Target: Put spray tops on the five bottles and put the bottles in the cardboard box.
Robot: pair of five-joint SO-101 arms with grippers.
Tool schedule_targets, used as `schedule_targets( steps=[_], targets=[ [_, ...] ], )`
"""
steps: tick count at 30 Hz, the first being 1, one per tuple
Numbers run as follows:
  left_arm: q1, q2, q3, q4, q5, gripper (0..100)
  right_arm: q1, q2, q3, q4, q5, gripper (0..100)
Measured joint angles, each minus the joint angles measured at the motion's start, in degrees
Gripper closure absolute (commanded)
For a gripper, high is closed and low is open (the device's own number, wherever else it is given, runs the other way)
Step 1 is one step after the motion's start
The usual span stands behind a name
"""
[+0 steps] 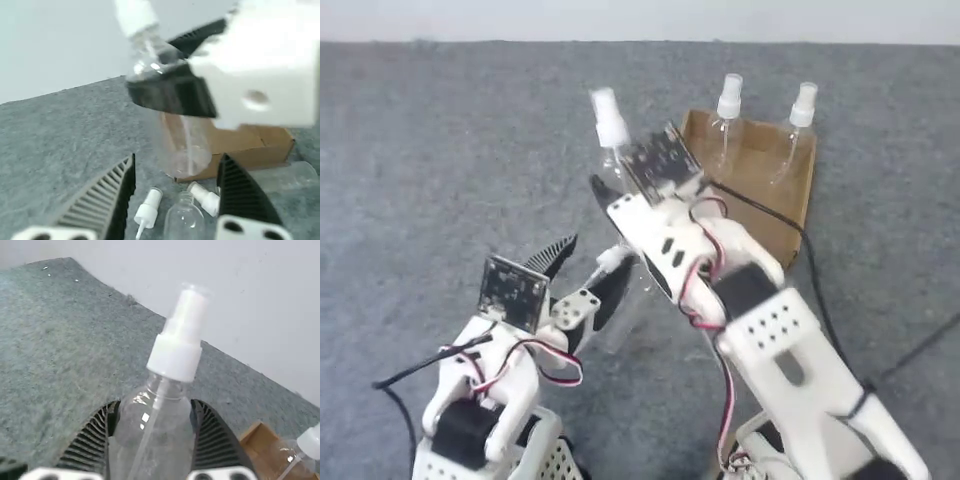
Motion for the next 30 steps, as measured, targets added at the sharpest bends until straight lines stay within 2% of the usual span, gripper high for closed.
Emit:
schedule_targets(
  steps=[3,9,15,22,25,30],
  targets=[
    [-0.35,-0.70,2.64,-3.78,0.00,74,-1.05,2.81,-2.90,0.97,0.00,99.3],
    [-3.25,1.05,6.07,-11.52,0.00,74,-4.57,4.04,-10.37,11.78,0.00,99.3],
    [-3.16,5.54,6.07,-13.98,-0.18,74,-4.48,1.41,-14.77,22.24,0.00,99.3],
    [-3.16,6.86,6.07,-14.51,-0.44,74,-4.31,-3.87,-15.30,26.73,-0.18,99.3],
    [-3.16,7.12,6.07,-14.51,-0.53,74,-2.37,-3.87,-15.30,26.81,-0.18,99.3],
    [-3.34,7.30,6.07,-14.51,-0.53,74,5.89,-4.04,-15.30,26.99,0.09,99.3]
  ],
)
